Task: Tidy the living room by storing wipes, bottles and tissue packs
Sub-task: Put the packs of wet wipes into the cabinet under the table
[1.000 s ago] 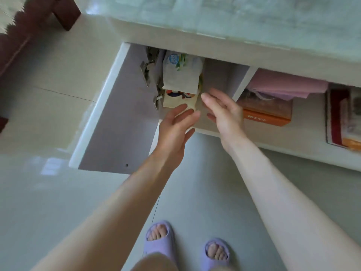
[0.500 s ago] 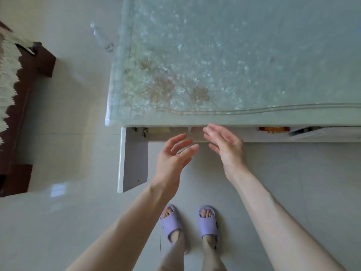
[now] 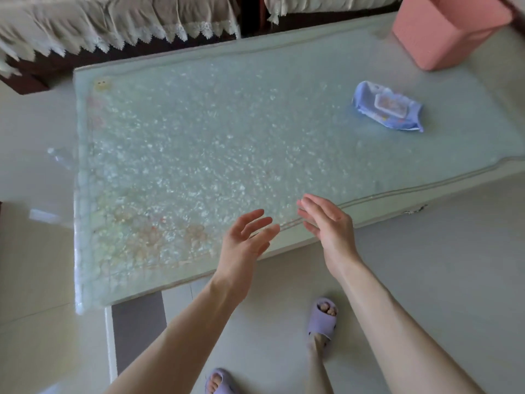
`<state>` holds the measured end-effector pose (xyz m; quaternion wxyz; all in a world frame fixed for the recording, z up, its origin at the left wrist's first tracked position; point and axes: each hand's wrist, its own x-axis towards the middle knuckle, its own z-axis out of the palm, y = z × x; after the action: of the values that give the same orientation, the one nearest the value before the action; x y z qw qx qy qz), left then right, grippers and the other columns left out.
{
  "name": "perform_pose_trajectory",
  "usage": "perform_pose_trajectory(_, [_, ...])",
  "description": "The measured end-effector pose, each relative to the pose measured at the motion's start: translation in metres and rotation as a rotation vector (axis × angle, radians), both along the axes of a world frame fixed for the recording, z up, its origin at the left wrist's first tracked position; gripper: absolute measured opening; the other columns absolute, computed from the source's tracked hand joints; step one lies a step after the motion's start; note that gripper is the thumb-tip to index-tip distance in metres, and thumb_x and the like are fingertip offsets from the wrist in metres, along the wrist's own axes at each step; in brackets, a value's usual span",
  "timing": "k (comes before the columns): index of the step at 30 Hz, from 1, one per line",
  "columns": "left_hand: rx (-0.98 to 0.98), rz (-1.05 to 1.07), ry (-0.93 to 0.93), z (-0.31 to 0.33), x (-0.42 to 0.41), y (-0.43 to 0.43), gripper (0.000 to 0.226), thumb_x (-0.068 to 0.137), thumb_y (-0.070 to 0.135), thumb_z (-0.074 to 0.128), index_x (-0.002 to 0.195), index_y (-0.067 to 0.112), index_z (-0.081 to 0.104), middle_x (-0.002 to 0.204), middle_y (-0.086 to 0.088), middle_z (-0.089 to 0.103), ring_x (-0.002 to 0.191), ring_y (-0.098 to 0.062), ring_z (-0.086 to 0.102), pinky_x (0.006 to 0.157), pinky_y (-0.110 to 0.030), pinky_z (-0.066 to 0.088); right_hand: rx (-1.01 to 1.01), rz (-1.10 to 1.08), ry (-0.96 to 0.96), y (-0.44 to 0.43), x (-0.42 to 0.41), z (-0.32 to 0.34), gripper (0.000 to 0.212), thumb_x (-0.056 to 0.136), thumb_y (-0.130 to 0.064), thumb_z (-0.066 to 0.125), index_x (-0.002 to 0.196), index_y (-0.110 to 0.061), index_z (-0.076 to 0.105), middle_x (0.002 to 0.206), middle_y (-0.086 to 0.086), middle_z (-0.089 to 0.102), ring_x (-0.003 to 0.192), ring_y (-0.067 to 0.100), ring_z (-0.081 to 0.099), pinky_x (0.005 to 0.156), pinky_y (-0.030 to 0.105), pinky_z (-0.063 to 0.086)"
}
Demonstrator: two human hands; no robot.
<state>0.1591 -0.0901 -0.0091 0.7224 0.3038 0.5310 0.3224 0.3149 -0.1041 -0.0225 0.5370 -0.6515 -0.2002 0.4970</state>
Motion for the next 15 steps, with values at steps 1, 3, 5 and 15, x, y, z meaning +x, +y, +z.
perform_pose_trajectory(1, [-0.001,-0.003,0.000,0.001,0.015,0.007,0.037,0.082,0.013,0.073,0.115,0.024,0.063,0.116,0.002,0.069,0.101,-0.006,0.068,0.089,-0.027,0.049,0.003,-0.002,-0.001,0.007,0.015,0.003,0.013,0.076,-0.036,0.074,0.089,-0.031,0.074,0.103,-0.004,0.075,0.097,0.009,0.070,0.080,0.025,0.049])
perform_pose_trajectory(3, [-0.007,-0.006,0.007,0.002,0.053,0.024,0.037,0.082,0.013,0.073,0.115,0.023,0.063,0.116,0.001,0.069,0.102,-0.007,0.068,0.089,-0.027,0.050,-0.006,-0.010,0.005,0.023,0.053,0.005,0.017,0.070,-0.042,0.073,0.085,-0.034,0.076,0.102,-0.005,0.075,0.097,0.009,0.070,0.078,0.025,0.048])
perform_pose_trajectory(5, [-0.021,-0.007,0.007,0.002,0.088,0.037,0.036,0.082,0.012,0.073,0.115,0.023,0.063,0.116,0.001,0.069,0.102,-0.007,0.068,0.089,-0.027,0.050,-0.014,-0.023,0.010,0.037,0.087,0.005,0.016,0.070,-0.042,0.073,0.084,-0.035,0.076,0.101,-0.005,0.075,0.097,0.009,0.070,0.078,0.025,0.048])
perform_pose_trajectory(15, [-0.113,0.052,-0.022,-0.014,0.239,0.094,0.030,0.085,0.010,0.069,0.113,0.021,0.062,0.116,-0.003,0.068,0.108,-0.015,0.066,0.088,-0.030,0.050,-0.065,-0.042,-0.005,0.088,0.242,-0.010,0.008,0.085,-0.024,0.070,0.089,-0.030,0.073,0.098,-0.008,0.075,0.097,0.009,0.070,0.088,0.032,0.050])
